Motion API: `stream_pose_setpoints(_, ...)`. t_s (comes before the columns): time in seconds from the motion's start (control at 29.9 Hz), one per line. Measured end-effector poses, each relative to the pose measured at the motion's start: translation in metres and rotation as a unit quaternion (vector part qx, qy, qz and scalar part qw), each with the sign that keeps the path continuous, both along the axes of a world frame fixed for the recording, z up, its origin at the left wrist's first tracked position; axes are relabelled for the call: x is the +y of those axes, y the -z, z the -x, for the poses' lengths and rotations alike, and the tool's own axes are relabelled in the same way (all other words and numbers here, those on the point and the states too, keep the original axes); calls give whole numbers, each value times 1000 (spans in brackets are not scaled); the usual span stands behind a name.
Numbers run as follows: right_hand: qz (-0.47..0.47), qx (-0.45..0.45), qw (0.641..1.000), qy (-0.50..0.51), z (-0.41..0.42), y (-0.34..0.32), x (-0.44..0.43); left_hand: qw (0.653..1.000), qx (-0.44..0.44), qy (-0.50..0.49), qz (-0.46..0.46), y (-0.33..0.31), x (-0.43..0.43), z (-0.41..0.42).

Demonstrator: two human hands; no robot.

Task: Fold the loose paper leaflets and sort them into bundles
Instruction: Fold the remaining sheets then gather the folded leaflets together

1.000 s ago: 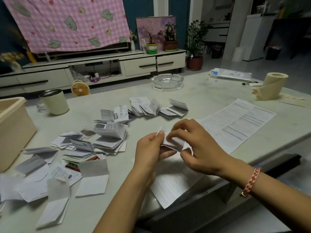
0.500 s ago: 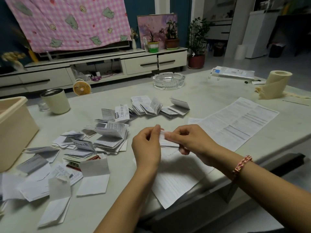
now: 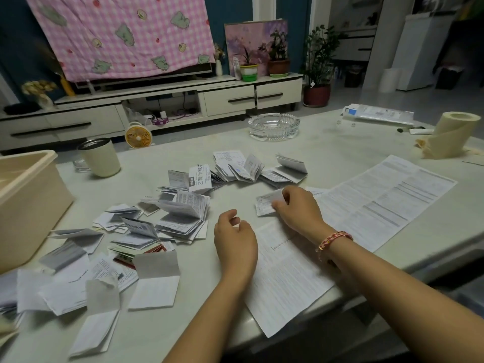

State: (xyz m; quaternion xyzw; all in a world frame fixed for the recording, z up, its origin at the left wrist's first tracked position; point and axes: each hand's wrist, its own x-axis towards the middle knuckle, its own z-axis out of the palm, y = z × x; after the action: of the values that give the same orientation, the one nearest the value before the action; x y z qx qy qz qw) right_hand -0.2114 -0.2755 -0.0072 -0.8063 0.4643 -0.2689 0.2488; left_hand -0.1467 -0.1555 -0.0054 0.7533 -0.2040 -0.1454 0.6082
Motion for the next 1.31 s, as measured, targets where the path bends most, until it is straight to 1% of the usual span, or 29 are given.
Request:
stream_pose_setpoints(0.07, 50, 52, 997, 12, -6, 6, -4, 1000, -19, 17, -8, 1, 0, -2)
stream_pose_setpoints(0.13, 84, 72, 994, 25, -14, 11, -8, 999, -32, 24, -15, 3, 0, -5)
stream_pose_setpoints(0.23, 79, 73, 993, 46, -27, 12, -11, 998, -45, 30, -19, 6, 2, -9)
stream_pose_setpoints(0.37, 71, 105, 989, 75, -32, 8, -11, 998, -49, 33, -21, 10, 6, -16)
stream_pose_setpoints(0.44, 55, 63, 994, 73, -30, 4, -15, 998, -52, 33, -17, 12, 7, -18)
stream_pose_setpoints(0.54, -3, -29, 998, 58, -20, -9, -21, 998, -53, 29, -15, 12, 10, -22)
stream_pose_setpoints(0.6, -18, -58, 998, 32, -7, -18, -21, 998, -53, 25, -11, 12, 10, -23)
stream_pose_setpoints(0.67, -4, -33, 999, -28, 11, -27, -9, 999, -49, 21, -3, 11, 11, -23)
stream_pose_setpoints(0.74, 15, 24, 991, -134, 27, -33, 10, 999, -45, 19, 1, 8, 10, -22)
stream_pose_setpoints(0.8, 3, 84, 963, -255, 40, -38, 37, 999, -39, 12, 13, 5, 9, -22)
stream_pose_setpoints(0.87, -37, 145, 933, -328, 51, -42, 61, 999, -39, 7, 18, 2, 7, -23)
stream_pose_setpoints(0.9, -43, 180, 917, -352, 57, -40, 70, 999, -36, 4, 19, 2, 8, -23)
stream_pose_setpoints(0.97, -20, 234, 897, -374, 68, -33, 81, 999, -27, 4, 21, 1, 9, -22)
stream_pose_setpoints(1.04, 4, 263, 888, -378, 77, -21, 85, 1000, -20, 5, 19, 1, 10, -21)
stream_pose_setpoints(1.17, 52, 277, 889, -361, 84, -11, 90, 1000, -15, 14, 22, -1, 13, -19)
stream_pose_setpoints(1.31, 114, 293, 876, -365, 89, -11, 99, 999, -6, 19, 33, -5, 17, -17)
